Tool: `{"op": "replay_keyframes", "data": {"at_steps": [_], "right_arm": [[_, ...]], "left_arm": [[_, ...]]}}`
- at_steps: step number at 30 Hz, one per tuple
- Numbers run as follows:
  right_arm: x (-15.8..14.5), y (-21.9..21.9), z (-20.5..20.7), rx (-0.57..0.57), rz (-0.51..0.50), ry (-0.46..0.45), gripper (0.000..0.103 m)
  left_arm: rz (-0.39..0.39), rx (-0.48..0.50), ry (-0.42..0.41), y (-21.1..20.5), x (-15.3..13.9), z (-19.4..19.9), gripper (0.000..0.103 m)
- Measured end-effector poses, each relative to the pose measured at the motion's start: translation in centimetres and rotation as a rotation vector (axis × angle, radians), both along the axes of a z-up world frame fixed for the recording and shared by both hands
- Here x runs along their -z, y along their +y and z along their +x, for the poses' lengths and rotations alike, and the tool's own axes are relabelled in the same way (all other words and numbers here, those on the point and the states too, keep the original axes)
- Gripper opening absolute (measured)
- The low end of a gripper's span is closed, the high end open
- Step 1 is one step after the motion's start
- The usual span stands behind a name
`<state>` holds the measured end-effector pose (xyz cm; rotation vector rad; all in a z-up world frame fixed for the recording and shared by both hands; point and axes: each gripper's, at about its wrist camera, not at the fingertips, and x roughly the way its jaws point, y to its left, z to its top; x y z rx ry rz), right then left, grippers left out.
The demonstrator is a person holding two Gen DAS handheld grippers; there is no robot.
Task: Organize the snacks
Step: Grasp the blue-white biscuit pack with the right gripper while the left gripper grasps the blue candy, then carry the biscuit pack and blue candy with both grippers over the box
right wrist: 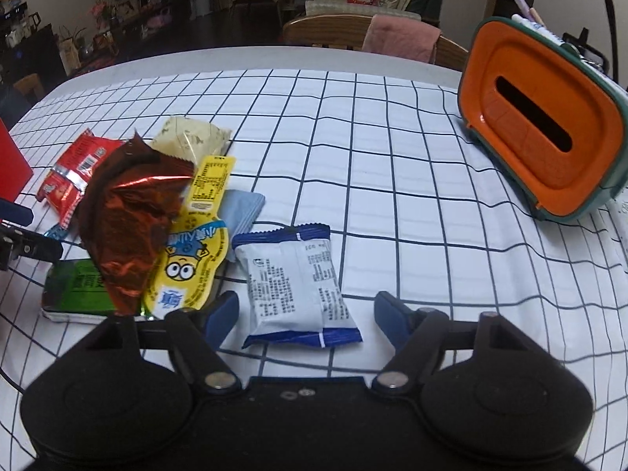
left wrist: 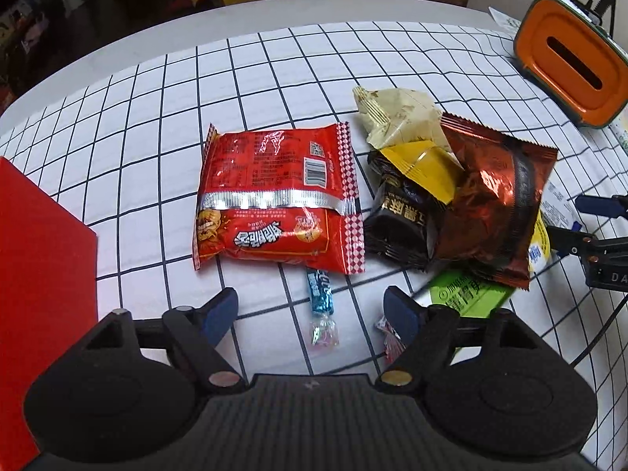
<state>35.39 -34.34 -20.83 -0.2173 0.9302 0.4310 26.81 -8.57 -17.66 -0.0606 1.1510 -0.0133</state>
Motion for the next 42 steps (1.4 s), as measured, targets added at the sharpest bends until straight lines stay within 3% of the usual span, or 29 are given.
{"op": "replay_keyframes", "data": {"at_steps": [4,9,11,19,42], "right_arm": [[0.4,0.1,0.5,-0.006,0.007,0.006,0.060],[0.5,0.4,0.6,-0.027,0.017,-0.004,0.052],[0.5,0.5,0.6,-0.027,0.018,-0.013,0.050],[0.4,0.5,0.0,-0.004,0.024,-0.019,0.045],[-3.8,0.0,-8.4,0.113,0.161,0.017,0.045]], "left_arm": [[0.013,0.015,0.018,-0.3,0.4,0.5,0.058],[0.009,0.020,0.014,-0.5,0.7,1.0,0.047],[0.017,0.017,0.009,-0.5,0.7,1.2,0.035],[0.019,0.030,-0.003,-0.4,0.5,0.5,0.013],[-0.043,0.038,-0.011,0.4,-1.8,-5.3,0.011]]}}
